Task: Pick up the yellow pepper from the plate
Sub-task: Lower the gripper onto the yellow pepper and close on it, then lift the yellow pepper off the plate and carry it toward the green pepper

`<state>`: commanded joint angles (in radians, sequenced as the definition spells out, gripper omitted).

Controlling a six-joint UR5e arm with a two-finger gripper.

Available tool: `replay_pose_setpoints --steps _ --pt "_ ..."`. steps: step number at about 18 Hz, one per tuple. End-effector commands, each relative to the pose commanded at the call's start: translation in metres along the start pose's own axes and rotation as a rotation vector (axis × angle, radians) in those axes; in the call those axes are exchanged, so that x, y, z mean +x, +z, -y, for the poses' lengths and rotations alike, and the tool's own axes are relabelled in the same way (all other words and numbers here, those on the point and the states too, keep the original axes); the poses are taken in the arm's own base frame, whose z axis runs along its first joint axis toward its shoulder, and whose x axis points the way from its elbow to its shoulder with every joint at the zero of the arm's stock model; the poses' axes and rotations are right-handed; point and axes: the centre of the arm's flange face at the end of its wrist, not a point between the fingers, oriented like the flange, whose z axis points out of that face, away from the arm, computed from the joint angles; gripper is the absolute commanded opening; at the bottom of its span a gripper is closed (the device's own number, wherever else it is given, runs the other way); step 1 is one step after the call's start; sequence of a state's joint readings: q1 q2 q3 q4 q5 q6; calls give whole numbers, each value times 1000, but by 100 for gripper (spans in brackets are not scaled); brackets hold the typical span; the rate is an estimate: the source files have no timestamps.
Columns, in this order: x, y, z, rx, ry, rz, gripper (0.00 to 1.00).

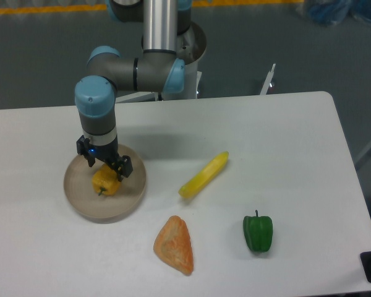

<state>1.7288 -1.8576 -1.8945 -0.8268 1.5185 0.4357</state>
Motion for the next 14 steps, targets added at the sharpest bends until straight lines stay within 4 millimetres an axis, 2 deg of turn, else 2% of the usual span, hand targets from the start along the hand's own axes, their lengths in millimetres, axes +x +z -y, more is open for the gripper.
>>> replay_pose_setpoints --steps 2,5,8,12,14 --pt "-1 -1 1 2 2 3 59" --pt "-1 -5 3 10 2 7 38" --pt "-1 -9 3 15 5 9 34" --pt "-3 -20 3 30 11 20 33" --pt "-19 -43 3 62 -7 47 33"
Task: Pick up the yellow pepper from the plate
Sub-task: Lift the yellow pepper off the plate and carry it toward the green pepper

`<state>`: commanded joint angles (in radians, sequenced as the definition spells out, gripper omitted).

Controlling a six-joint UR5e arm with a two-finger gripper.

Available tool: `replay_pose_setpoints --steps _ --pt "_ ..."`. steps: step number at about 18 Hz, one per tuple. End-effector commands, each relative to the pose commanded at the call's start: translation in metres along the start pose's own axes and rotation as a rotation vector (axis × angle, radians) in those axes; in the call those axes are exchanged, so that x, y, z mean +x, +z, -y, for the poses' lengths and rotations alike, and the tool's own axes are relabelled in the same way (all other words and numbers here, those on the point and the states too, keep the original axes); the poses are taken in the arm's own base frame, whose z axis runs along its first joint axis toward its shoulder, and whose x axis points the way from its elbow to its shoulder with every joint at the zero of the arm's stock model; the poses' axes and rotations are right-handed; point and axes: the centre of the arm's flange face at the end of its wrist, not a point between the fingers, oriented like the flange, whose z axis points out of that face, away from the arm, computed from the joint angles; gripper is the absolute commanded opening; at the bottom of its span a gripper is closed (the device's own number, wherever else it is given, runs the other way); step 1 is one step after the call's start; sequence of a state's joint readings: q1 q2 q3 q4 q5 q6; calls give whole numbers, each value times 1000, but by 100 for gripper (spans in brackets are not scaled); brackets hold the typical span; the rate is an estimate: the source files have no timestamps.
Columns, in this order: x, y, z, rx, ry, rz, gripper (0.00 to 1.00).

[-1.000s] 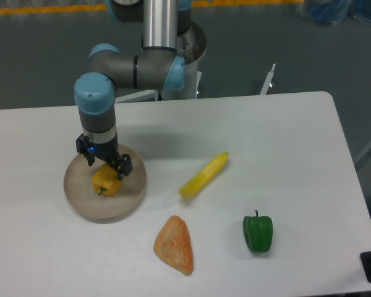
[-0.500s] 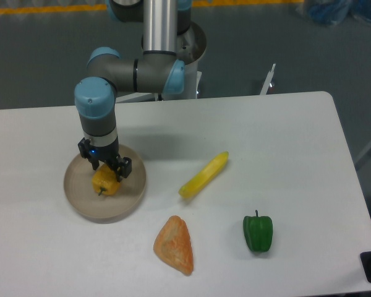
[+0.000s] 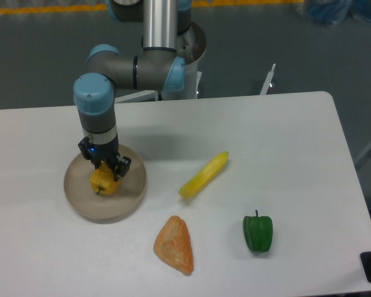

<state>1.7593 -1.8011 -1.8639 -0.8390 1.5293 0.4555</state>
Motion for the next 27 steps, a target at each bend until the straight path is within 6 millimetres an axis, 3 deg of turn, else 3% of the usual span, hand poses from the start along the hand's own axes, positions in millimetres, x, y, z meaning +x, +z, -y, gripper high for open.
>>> replay_pose_setpoints --steps 4,6,8,10,13,17,20,27 --pt "-46 -51 -18 31 33 81 34" --pt "-79 -71 -36 24 46 97 34" --pt "-124 -89 -59 25 68 136 34" --pt "-167 -98 -80 17 82 163 34" --pt "-214 -98 -106 -12 118 179 34" --pt "-272 -97 -109 -29 125 199 33" --pt "-295 -102 -93 -49 126 211 34" --pt "-305 -105 -85 -44 126 222 34"
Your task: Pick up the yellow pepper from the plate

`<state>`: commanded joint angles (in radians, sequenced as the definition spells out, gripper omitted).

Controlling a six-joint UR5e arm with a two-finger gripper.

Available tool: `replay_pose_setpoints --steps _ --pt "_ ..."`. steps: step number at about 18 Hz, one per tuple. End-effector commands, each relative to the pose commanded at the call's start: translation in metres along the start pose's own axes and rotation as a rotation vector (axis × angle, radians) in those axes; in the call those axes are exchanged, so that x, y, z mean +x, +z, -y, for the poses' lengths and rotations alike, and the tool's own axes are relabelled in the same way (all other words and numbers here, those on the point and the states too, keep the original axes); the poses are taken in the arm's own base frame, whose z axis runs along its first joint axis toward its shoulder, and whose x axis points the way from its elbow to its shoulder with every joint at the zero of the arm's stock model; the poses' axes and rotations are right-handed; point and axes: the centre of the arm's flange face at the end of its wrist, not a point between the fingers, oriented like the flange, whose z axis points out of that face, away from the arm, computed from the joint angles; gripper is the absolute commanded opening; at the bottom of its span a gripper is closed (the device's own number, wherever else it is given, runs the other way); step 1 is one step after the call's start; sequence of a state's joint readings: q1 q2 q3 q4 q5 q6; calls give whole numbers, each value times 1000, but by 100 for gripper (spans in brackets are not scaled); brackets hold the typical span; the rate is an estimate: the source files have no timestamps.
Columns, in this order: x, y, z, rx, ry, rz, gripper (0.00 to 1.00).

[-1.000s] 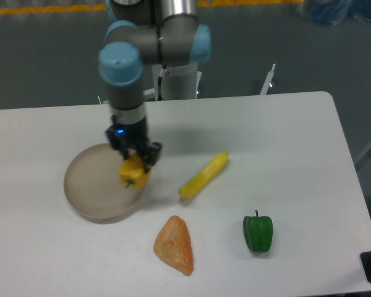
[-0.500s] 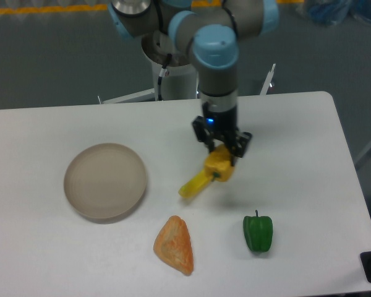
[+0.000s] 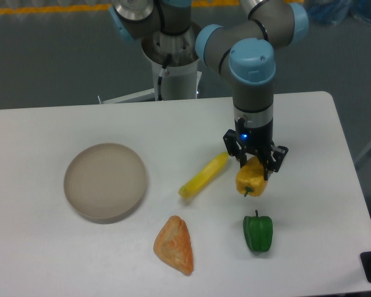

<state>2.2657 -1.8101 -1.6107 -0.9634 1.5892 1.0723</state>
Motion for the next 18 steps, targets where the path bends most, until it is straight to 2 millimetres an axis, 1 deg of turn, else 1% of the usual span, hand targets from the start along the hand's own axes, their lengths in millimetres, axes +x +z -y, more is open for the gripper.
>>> replay_pose_setpoints --steps 5,18 --pt "-4 -6 1 5 -2 11 34" --pt "-7 -7 2 7 -6 17 34"
